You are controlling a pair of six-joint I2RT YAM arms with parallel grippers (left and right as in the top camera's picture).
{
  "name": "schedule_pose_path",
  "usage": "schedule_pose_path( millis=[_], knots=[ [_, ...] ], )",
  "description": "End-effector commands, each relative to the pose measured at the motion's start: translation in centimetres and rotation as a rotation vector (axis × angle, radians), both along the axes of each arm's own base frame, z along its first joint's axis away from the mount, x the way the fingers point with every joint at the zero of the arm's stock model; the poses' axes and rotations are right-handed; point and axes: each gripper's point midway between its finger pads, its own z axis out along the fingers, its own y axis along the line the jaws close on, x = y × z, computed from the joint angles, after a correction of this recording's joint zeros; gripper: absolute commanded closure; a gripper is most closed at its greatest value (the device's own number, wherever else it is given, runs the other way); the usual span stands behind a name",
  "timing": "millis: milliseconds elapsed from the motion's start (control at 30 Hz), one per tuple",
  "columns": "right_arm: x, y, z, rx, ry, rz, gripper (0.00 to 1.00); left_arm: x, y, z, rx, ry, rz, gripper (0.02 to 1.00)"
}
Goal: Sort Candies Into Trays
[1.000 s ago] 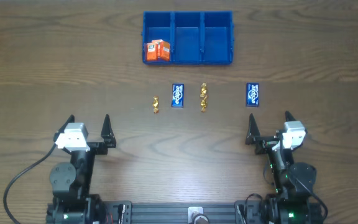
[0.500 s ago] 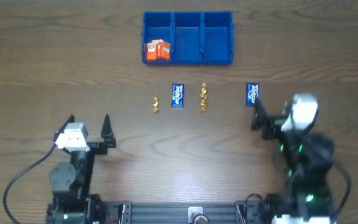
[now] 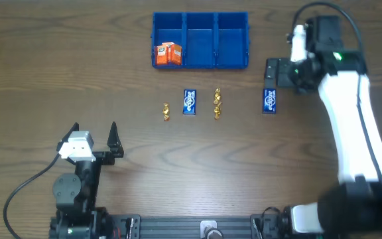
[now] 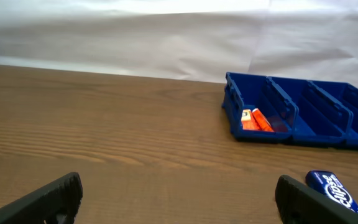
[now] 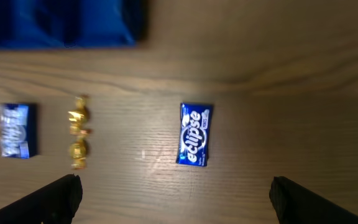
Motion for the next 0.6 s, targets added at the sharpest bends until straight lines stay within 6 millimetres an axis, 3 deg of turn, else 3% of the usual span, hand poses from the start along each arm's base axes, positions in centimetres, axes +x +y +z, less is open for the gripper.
schedule_pose_path(
  millis=[33,300,500,600],
  knots=[
    [0.4,0.1,-5.8,-0.003,0.171,0.006,0.003,-0.1,-0.2,-1.7,-0.014,0.051,-0.013,0.020],
    [-0.1,0.2,-12.9,-0.009,0.358,-0.011,0.003,-0.1,-0.2,-1.7,-0.014,0.051,-0.013,0.020],
    [-0.3,-0.3,-15.6,-0.046,0.410,-0.012,0.001,-0.1,-0.2,-1.7,-0.014,0.051,-0.013,0.023],
    [-0.2,-0.4,-15.8,-0.058,0.409,-0.011,0.038,-0.1,-0.2,-1.7,-0.014,0.051,-0.013,0.023]
  ],
)
